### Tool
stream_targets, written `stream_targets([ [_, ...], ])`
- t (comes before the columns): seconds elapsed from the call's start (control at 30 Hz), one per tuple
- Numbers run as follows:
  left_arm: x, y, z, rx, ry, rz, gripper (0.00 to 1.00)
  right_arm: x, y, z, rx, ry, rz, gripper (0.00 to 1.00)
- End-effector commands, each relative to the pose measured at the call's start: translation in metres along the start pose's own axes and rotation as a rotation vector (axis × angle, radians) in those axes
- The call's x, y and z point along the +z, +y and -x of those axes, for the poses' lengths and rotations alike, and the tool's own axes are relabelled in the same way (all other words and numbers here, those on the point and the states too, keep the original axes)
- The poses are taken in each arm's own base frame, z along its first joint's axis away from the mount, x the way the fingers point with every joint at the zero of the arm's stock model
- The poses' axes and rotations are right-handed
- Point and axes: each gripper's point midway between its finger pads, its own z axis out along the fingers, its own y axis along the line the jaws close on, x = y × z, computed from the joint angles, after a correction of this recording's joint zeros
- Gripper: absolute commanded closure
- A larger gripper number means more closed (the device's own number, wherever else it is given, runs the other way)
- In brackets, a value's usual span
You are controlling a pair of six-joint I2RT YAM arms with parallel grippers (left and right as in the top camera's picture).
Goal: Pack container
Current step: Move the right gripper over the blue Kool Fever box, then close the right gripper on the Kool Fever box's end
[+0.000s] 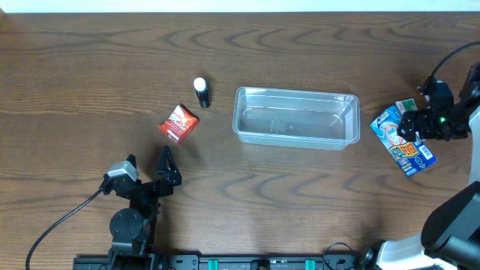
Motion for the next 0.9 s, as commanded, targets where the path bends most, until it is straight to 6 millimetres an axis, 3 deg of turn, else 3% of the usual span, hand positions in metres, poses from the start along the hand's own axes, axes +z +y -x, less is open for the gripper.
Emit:
stream_targets([
  [0.0, 0.001, 0.013, -0.013, 0.022, 0.031, 0.050, 0.02, 0.004, 0.005, -0.005, -0.088, 0.031, 0.002, 0.08],
  [0.23, 0.001, 0.013, -0.013, 0.022, 0.031, 0.050, 0.02, 0.014, 0.020, -0.006, -0.201, 0.054, 0.018, 0.02],
  [0.53, 0.001, 0.013, -0.013, 0.022, 0.031, 0.050, 0.02, 0.041, 0.017, -0.013, -0.214, 0.094, 0.025, 0.01],
  [0.73, 0.001, 0.013, -0.013, 0.022, 0.031, 0.050, 0.02, 0.043, 0.018, 0.011, -0.152, -0.012, 0.035, 0.01],
  [0.87, 0.001, 0.013, -0.013, 0.022, 0.031, 0.050, 0.02, 0.043, 0.011, 0.008, -0.152, 0.008, 0.002, 0.02],
])
